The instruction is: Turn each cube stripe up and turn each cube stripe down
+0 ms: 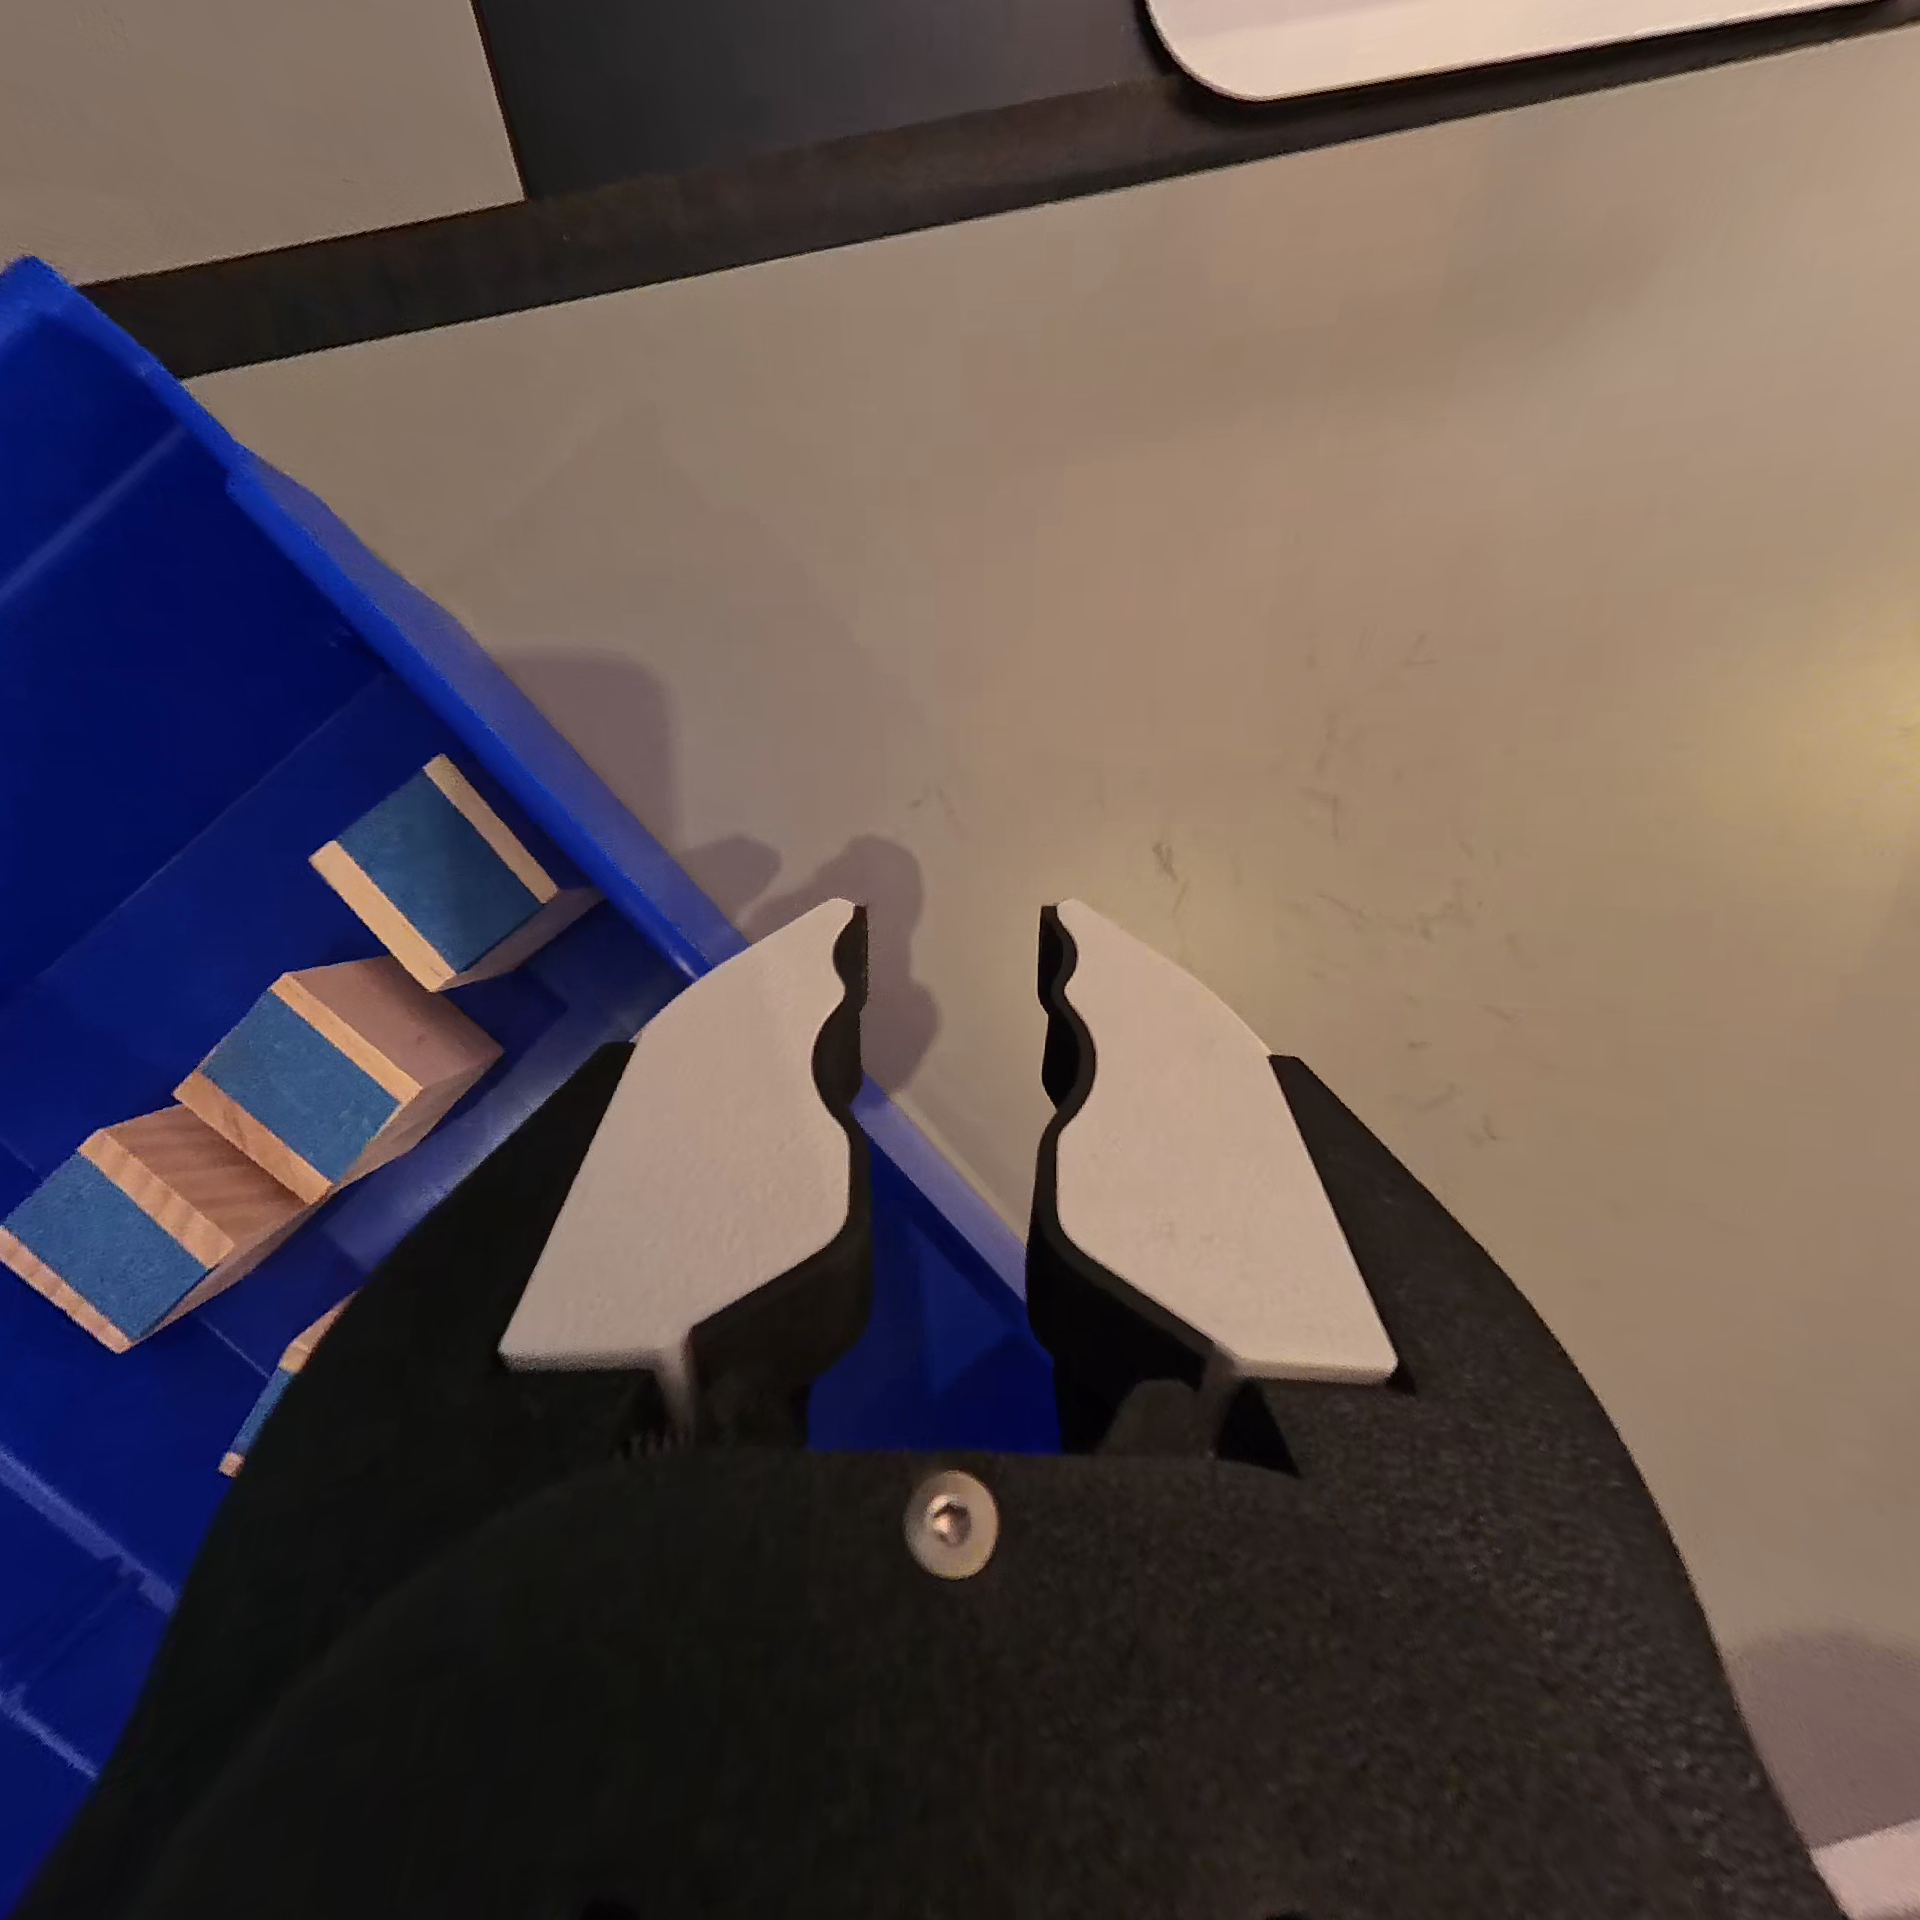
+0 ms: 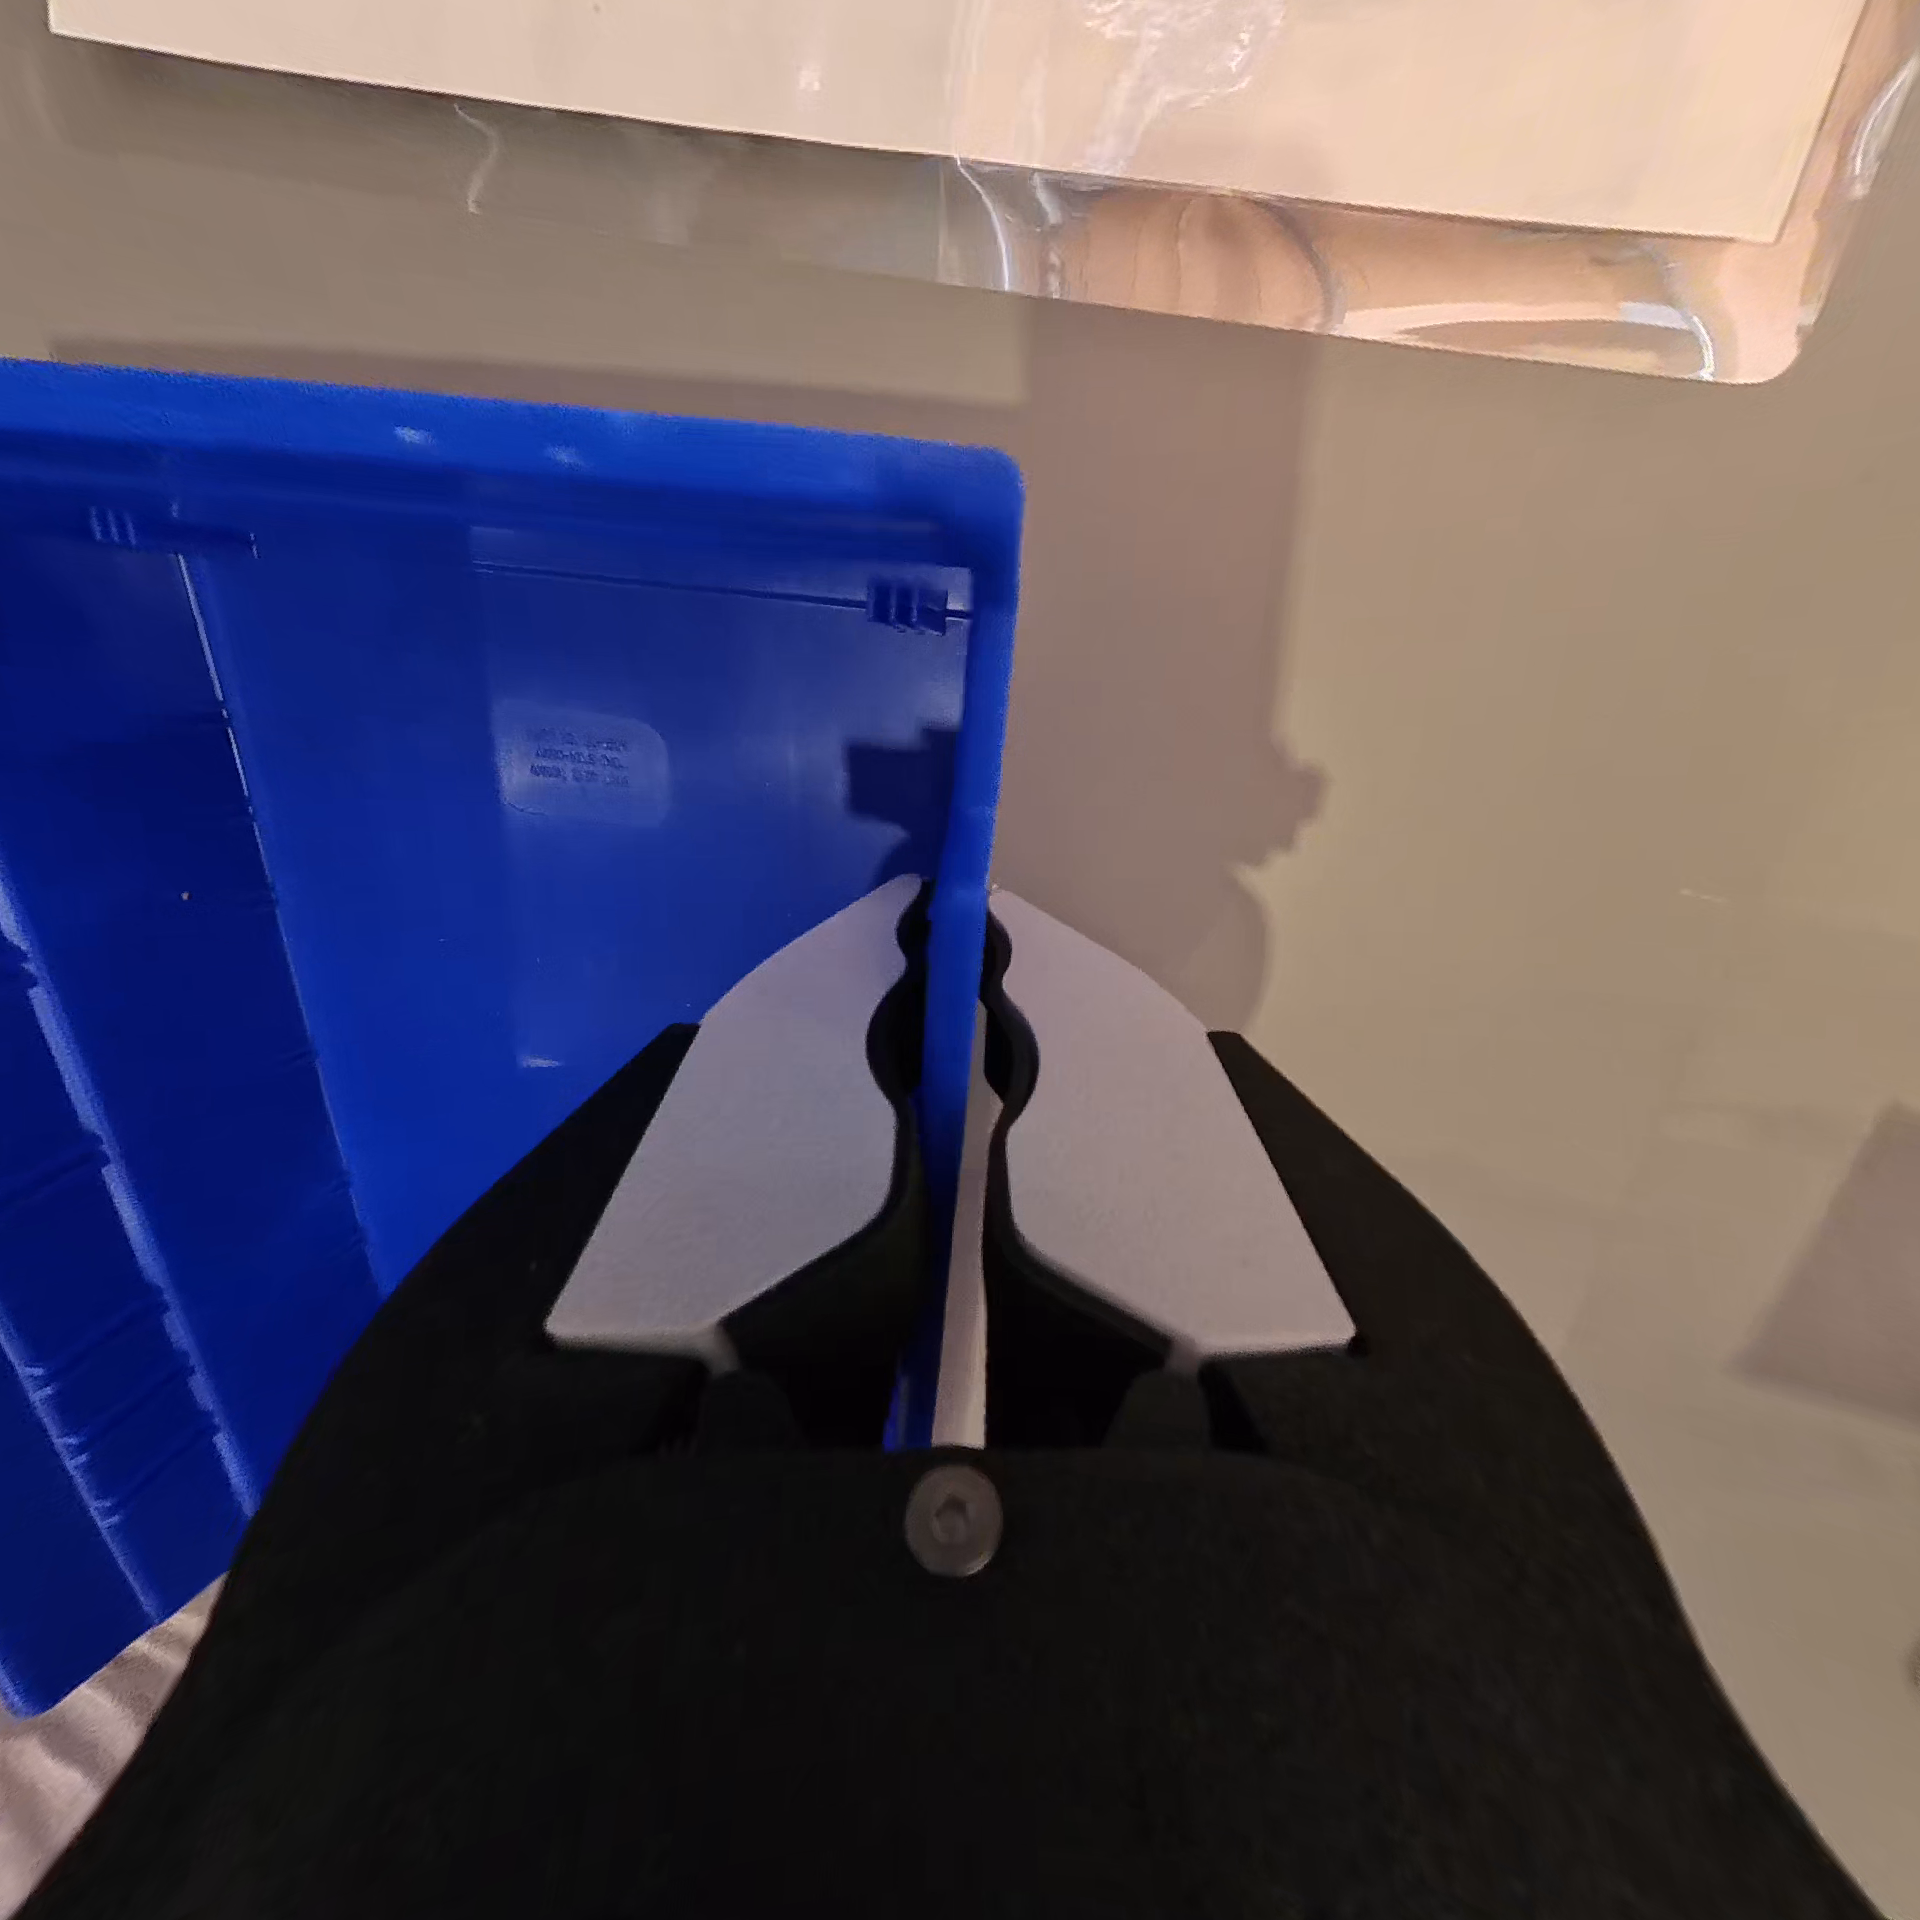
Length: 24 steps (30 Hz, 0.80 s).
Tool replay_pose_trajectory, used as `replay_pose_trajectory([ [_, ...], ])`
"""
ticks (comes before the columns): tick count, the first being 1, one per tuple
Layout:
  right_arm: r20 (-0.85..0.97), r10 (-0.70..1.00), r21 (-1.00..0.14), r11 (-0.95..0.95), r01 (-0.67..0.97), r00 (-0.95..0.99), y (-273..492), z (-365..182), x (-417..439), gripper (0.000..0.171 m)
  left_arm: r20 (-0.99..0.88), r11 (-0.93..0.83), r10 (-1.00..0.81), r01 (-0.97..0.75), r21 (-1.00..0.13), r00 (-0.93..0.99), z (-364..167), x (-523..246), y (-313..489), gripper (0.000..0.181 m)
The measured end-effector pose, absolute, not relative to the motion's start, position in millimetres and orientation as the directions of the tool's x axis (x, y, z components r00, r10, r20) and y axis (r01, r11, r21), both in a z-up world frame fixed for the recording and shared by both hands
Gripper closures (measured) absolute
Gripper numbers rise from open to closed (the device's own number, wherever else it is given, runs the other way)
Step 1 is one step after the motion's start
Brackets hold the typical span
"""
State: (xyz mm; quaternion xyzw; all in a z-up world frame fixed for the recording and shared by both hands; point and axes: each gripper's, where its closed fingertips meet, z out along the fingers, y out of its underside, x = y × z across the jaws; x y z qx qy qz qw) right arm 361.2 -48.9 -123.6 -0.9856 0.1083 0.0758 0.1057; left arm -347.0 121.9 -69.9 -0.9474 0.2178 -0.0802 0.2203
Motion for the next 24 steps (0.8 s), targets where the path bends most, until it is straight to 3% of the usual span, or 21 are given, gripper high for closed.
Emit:
replay_pose_trajectory([
  [4,-0.100,-0.155,-0.235,-0.956,-0.175,0.983,-47,-123,363,0.164,0.036,-0.809,-0.464,-0.406,-0.425,0.885,-72,-345,117,0.147],
  [7,-0.007,-0.157,-0.345,-0.926,-0.150,0.988,-39,-108,372,0.150,0.005,-0.799,-0.444,-0.393,-0.455,0.896,-65,-350,121,0.147],
  [11,0.088,-0.217,-0.709,-0.700,-0.092,0.972,-13,-36,376,0.135,0.079,-0.812,-0.412,-0.326,-0.484,0.908,-57,-352,121,0.142],
  [14,-0.023,-0.246,-0.911,-0.394,-0.122,0.969,-13,35,346,0.141,0.137,-0.828,-0.385,-0.277,-0.487,0.913,-57,-350,122,0.142],
  [17,-0.130,-0.200,-0.969,-0.183,-0.167,0.971,-24,80,308,0.146,0.041,-0.820,-0.366,-0.301,-0.487,0.930,-52,-359,122,0.148],
  [20,-0.141,-0.183,-0.982,-0.102,-0.162,0.973,-32,96,282,0.150,-0.118,-0.803,-0.319,-0.334,-0.493,0.940,-40,-375,121,0.125],
  [24,-0.022,-0.195,-0.960,-0.270,-0.075,0.981,-24,79,271,0.146,-0.152,-0.818,-0.291,-0.328,-0.472,0.945,-42,-378,117,0.111],
])
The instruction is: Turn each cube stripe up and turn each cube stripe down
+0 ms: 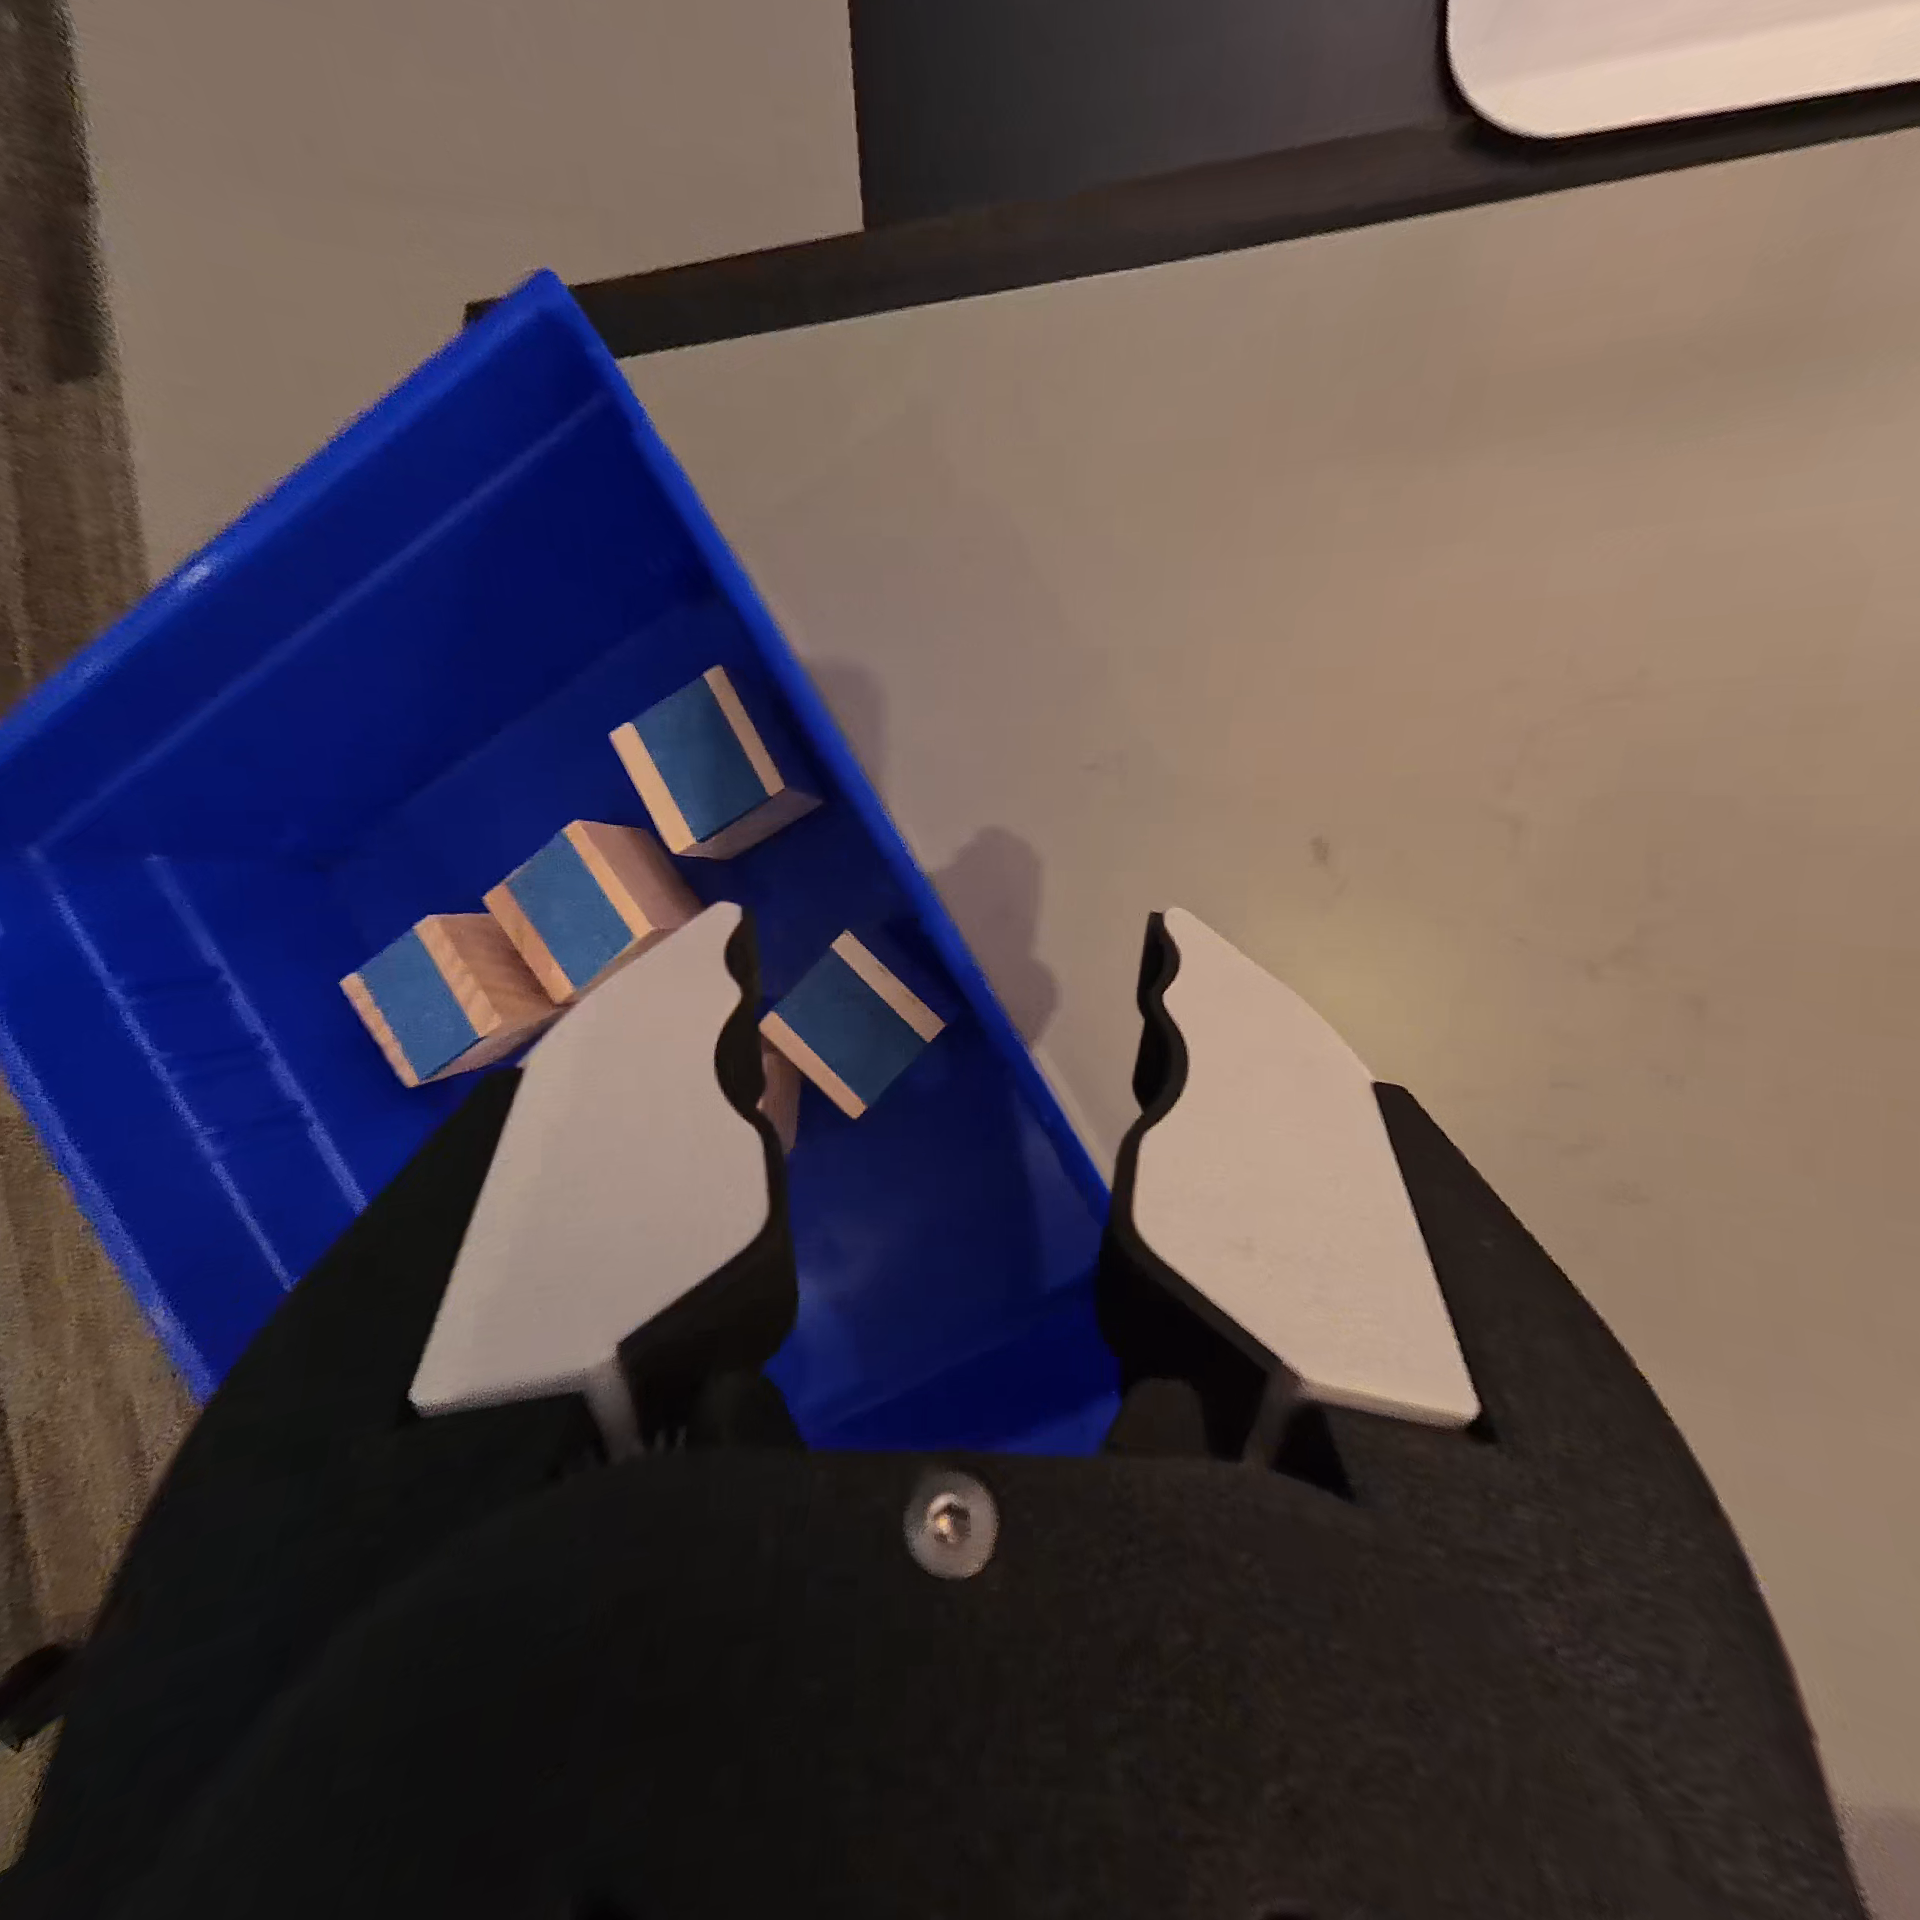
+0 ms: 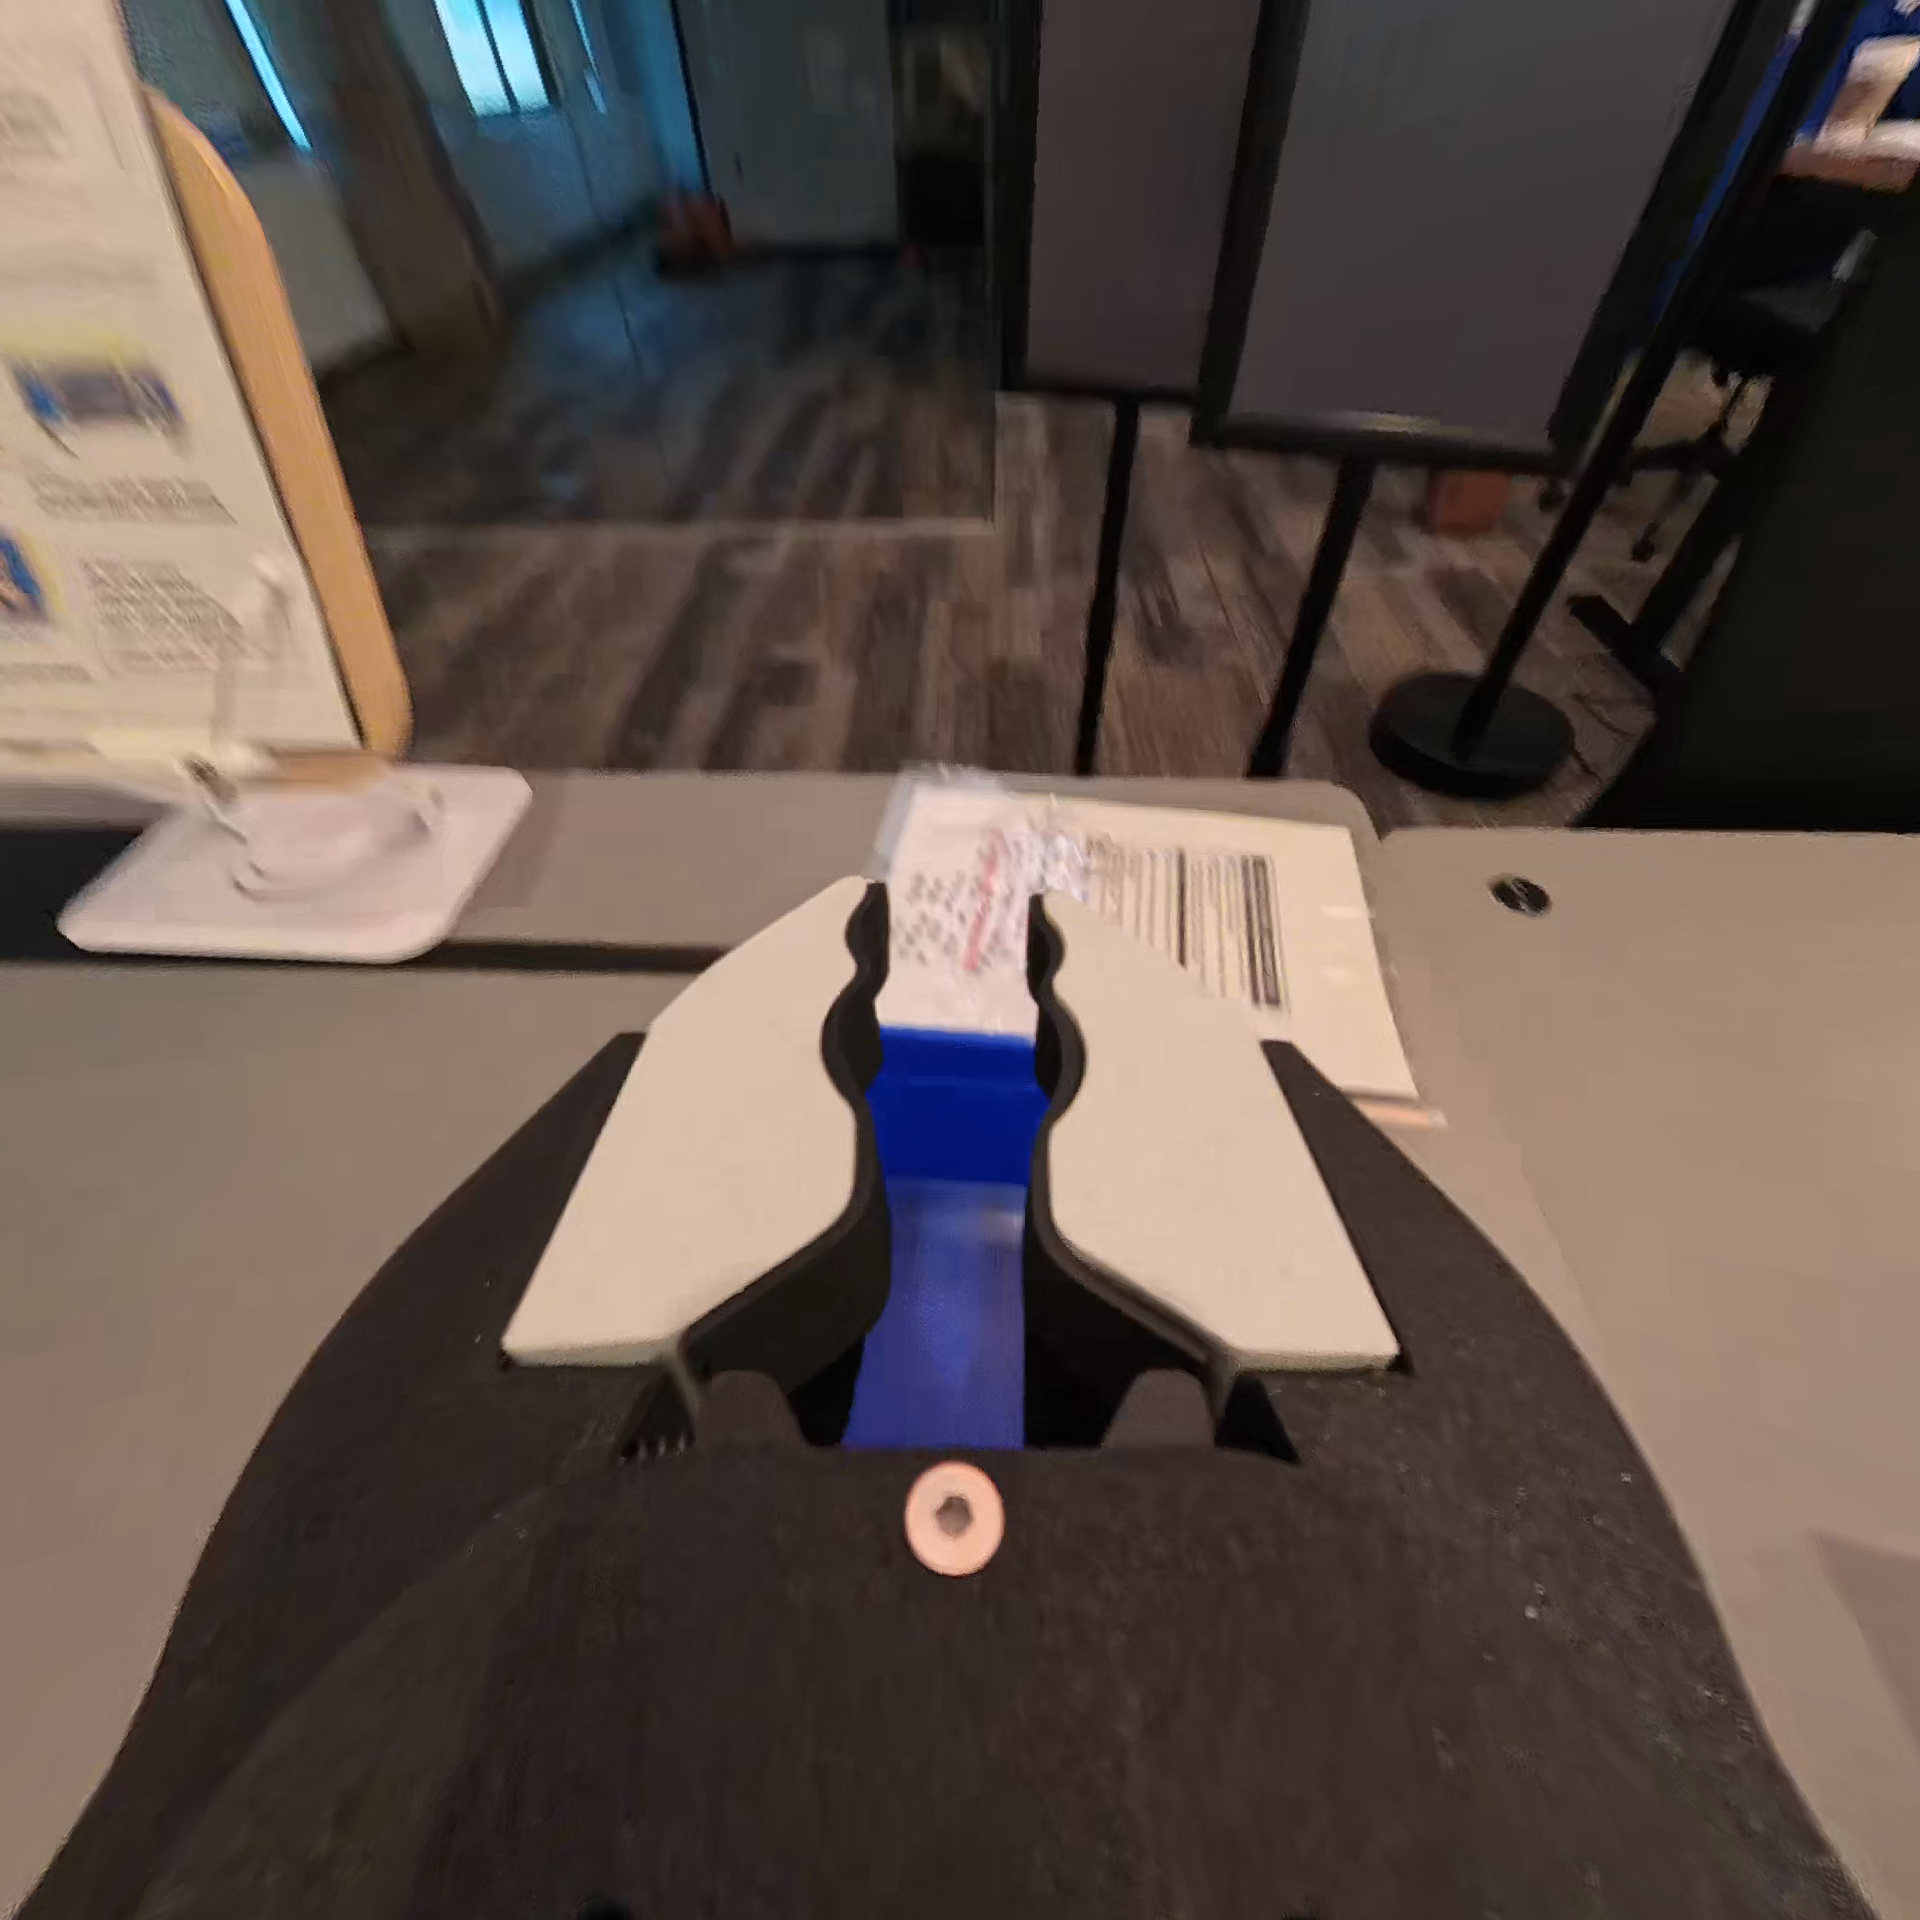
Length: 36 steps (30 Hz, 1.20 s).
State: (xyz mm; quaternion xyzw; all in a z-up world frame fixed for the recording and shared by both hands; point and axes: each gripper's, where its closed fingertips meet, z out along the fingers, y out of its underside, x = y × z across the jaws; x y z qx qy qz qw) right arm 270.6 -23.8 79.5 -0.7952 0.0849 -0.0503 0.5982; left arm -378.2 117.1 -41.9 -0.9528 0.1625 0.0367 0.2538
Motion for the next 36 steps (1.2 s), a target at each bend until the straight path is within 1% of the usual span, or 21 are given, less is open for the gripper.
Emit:
replay_pose_trajectory([
  [2,0.013,-0.189,-0.937,-0.346,-0.054,0.982,-22,66,268,0.144,-0.131,-0.854,-0.302,-0.329,-0.403,0.944,-60,-376,115,0.111],
  [4,-0.043,-0.127,-0.937,-0.339,-0.084,0.991,-17,64,256,0.144,-0.113,-0.890,-0.318,-0.337,-0.308,0.941,-82,-376,110,0.113],
  [6,-0.132,-0.040,-0.937,-0.320,-0.138,0.990,-12,67,241,0.144,-0.090,-0.909,-0.327,-0.340,-0.241,0.941,-98,-374,107,0.123],
  [7,-0.164,-0.007,-0.936,-0.314,-0.158,0.986,-11,68,234,0.144,-0.110,-0.914,-0.324,-0.340,-0.219,0.940,-104,-376,108,0.123],
  [8,-0.183,0.018,-0.937,-0.307,-0.168,0.983,-9,70,228,0.144,-0.136,-0.916,-0.327,-0.349,-0.199,0.935,-107,-379,108,0.127],
  [9,-0.186,0.034,-0.938,-0.303,-0.167,0.982,-8,71,224,0.144,-0.168,-0.915,-0.331,-0.359,-0.182,0.929,-108,-383,108,0.135],
  [13,-0.152,0.050,-0.936,-0.327,-0.127,0.987,-2,67,216,0.145,-0.188,-0.916,-0.346,-0.374,-0.143,0.919,-110,-382,101,0.144],
  [16,-0.150,0.086,-0.935,-0.335,-0.113,0.985,1,66,205,0.145,-0.177,-0.909,-0.386,-0.406,-0.094,0.905,-109,-376,88,0.149],
  [20,-0.121,0.121,-0.934,-0.351,-0.072,0.985,5,63,194,0.145,-0.195,-0.849,-0.515,-0.528,-0.020,0.835,-110,-361,71,0.147],
  [27,-0.097,0.160,-0.934,-0.356,-0.034,0.982,7,62,181,0.145,-0.165,-0.764,-0.637,-0.645,0.009,0.753,-111,-346,57,0.147],
  [30,-0.096,0.168,-0.933,-0.358,-0.030,0.981,8,61,179,0.145,-0.169,-0.751,-0.654,-0.659,0.032,0.737,-112,-352,53,0.150],
  [33,-0.107,0.174,-0.929,-0.368,-0.037,0.979,9,59,179,0.145,-0.157,-0.766,-0.641,-0.641,0.056,0.752,-113,-357,49,0.157],
  [36,-0.120,0.180,-0.928,-0.370,-0.046,0.976,10,57,178,0.145,-0.138,-0.767,-0.640,-0.638,0.063,0.756,-114,-357,47,0.158],
])
